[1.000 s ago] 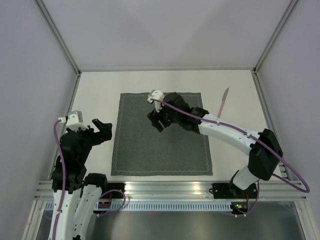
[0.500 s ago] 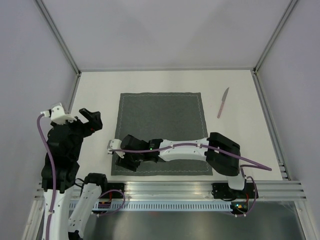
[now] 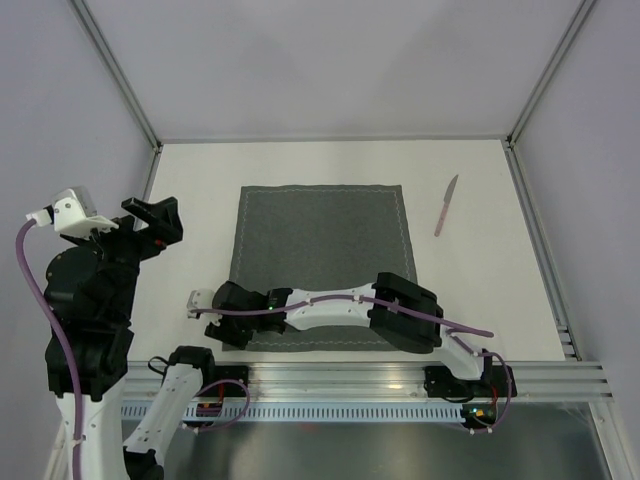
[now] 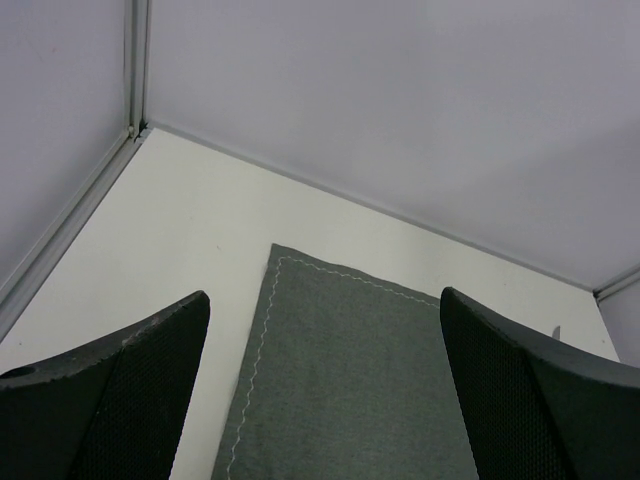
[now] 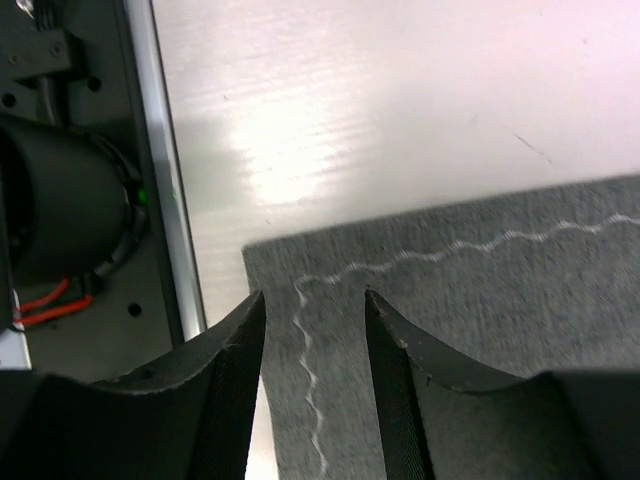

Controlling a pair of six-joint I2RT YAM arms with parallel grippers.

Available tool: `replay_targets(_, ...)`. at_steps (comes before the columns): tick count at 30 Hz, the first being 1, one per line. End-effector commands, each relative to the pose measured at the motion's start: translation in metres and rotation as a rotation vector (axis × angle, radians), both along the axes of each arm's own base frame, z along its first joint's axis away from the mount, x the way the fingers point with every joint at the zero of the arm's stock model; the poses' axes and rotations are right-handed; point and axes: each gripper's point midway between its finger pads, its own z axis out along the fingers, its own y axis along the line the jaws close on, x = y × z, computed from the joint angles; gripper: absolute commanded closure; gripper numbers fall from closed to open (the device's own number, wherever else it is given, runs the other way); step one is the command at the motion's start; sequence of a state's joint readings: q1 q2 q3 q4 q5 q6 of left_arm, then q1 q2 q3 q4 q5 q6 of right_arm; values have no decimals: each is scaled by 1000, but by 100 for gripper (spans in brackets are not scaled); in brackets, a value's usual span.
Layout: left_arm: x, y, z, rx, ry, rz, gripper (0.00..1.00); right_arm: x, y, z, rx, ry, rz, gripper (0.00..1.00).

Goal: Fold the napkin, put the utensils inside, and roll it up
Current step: Fold the napkin

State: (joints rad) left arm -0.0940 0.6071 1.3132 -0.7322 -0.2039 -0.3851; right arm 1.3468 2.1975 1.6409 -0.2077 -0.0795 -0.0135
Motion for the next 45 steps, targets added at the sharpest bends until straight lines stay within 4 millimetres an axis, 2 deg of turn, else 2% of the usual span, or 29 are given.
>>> replay_targets(1,-3,-1,-1,9,28,-6,0,-19,24,17,45,28,12,50)
replay_targets(5,-5,-2,-1,3,25,-15,0,-30,29,9,33,29,20,50)
replay_targets(10,-8,-1,-2,6,23,-13,0,-27,21,-11,-2,14,4,50)
replay_targets(19,-9,-2,-4,7,29,-16,0,-27,16,-25,-27,17,5,49)
replay_targets(27,-13,2,-9,20,32,1,0,-29,7,-51,-73,18,13,49)
replay_targets(32,-13,4,-11,28,38,9,0,-26,6,-54,-77,3,11,49)
replay_targets(37,-13,5,-13,35,43,11,0,-25,5,-52,-74,1,10,60)
replay_targets(41,-13,6,-16,39,48,16,0,-21,5,-47,-66,4,7,75)
replay_targets(45,-11,6,-18,40,54,19,0,-18,3,-47,-68,10,3,82)
